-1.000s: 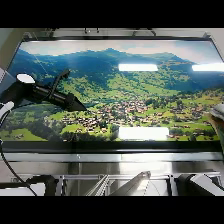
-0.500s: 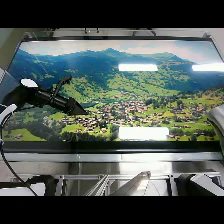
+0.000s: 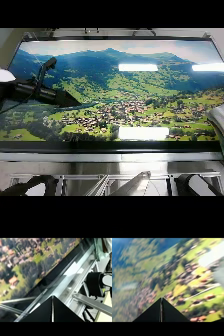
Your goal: Fold the shirts.
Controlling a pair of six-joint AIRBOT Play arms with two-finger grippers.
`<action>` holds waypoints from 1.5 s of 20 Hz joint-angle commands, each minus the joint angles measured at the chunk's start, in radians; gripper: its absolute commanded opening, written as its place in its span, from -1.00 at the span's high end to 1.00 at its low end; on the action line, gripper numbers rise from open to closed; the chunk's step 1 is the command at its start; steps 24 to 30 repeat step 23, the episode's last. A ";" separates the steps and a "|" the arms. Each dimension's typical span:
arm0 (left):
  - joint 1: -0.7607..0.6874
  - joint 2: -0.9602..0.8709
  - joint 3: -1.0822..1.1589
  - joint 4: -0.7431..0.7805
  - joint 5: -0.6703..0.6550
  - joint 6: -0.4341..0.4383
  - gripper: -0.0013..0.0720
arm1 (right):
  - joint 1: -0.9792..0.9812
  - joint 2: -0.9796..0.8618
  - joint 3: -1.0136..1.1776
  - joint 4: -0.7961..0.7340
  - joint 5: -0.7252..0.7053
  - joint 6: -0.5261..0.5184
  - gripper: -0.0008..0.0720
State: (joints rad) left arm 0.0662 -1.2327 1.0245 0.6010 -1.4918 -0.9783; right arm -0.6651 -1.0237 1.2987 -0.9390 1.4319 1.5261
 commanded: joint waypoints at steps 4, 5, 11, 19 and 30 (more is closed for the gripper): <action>0.036 0.322 -0.500 0.007 0.150 0.018 0.93 | 0.737 0.255 -0.571 0.015 -0.298 -0.019 0.94; 0.036 0.354 -0.548 0.007 0.169 0.021 0.92 | 0.840 0.285 -0.682 0.016 -0.402 0.027 0.94; 0.036 0.434 -0.636 0.008 0.175 0.037 0.92 | 0.946 0.274 -0.765 0.066 -0.496 0.037 0.94; 0.036 0.434 -0.636 0.008 0.187 0.037 0.93 | 0.946 0.273 -0.766 0.087 -0.489 0.037 0.94; 0.036 0.434 -0.636 0.007 0.183 0.037 0.93 | 0.946 0.272 -0.766 0.087 -0.489 0.037 0.94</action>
